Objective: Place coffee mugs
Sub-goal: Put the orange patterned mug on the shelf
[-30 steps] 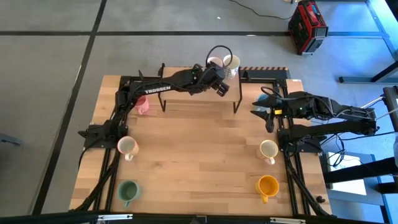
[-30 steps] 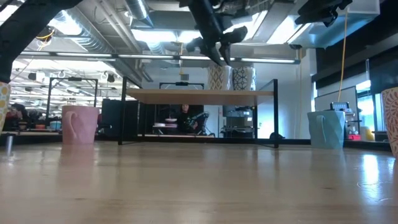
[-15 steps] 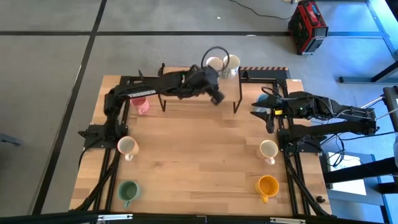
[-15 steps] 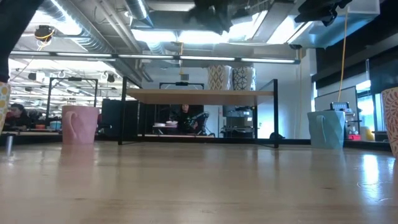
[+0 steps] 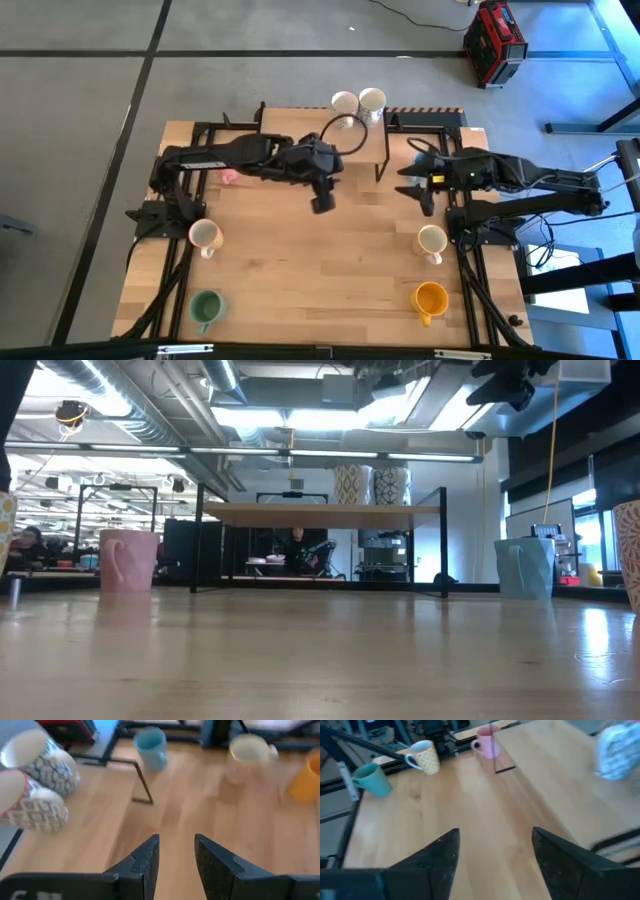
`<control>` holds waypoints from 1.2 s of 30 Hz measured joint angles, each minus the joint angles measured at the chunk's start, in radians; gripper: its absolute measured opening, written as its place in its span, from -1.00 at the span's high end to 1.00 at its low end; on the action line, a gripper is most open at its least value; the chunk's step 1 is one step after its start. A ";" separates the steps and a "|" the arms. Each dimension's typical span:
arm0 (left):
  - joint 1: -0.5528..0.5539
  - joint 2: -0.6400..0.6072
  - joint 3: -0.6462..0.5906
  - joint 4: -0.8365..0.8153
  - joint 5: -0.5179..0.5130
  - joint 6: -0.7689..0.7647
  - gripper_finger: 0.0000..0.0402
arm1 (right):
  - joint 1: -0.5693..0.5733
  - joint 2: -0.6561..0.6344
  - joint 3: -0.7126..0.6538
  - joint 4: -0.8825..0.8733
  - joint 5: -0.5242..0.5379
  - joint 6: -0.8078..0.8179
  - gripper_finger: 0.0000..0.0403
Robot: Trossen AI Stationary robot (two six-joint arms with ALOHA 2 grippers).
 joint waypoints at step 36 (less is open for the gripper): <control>-0.154 -0.724 -0.902 0.209 -0.032 -0.145 0.41 | 0.295 0.338 0.282 0.009 -0.019 0.549 -0.37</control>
